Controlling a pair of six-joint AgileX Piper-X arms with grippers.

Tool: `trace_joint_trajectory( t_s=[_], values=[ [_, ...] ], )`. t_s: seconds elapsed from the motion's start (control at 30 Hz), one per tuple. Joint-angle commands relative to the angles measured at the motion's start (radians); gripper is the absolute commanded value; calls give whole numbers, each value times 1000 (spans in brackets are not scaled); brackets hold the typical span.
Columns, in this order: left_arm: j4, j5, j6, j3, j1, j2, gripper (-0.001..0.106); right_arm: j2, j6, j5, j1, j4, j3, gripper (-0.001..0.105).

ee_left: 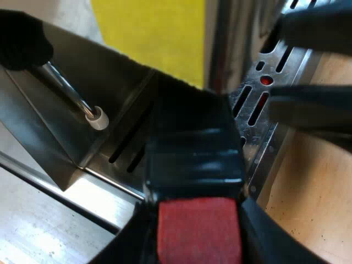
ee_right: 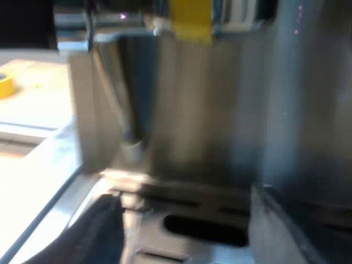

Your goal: Put the handle in the coffee machine

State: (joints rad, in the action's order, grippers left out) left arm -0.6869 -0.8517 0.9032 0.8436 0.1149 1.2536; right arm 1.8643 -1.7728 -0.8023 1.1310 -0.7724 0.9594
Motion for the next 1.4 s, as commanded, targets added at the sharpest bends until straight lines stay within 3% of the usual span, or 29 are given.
trace_joint_trajectory(
  t_s=[0.03, 0.17, 0.37, 0.53, 0.6, 0.73, 0.97, 1.13, 1.4],
  values=[
    [47, -142, 16, 35, -3, -14, 0, 34, 3, 92, -28, -43, 4, 48],
    [38, -142, 13, 35, -3, -14, 0, 70, -5, 89, -55, -115, 4, 48],
    [34, -142, 13, 35, -3, -14, 0, 128, -33, 82, -91, -195, 41, 39],
    [34, -140, 13, 35, -3, -14, 0, 181, -138, 37, -93, -195, 133, 51],
    [32, -135, 13, 35, -3, -14, 0, 192, -140, -10, -95, -195, 156, 50],
    [30, -132, 13, 35, -3, -14, 0, 197, -138, -1, -103, -197, 194, 42],
    [10, -132, 13, 35, -3, -14, 0, 197, -144, -2, -124, -199, 226, 49],
    [11, -132, 13, 35, -3, -14, 0, 197, -295, 17, -127, -333, 226, 48],
    [11, -132, 13, 35, -3, -14, 0, 197, -328, 1, -125, -436, 236, 48]
  ],
)
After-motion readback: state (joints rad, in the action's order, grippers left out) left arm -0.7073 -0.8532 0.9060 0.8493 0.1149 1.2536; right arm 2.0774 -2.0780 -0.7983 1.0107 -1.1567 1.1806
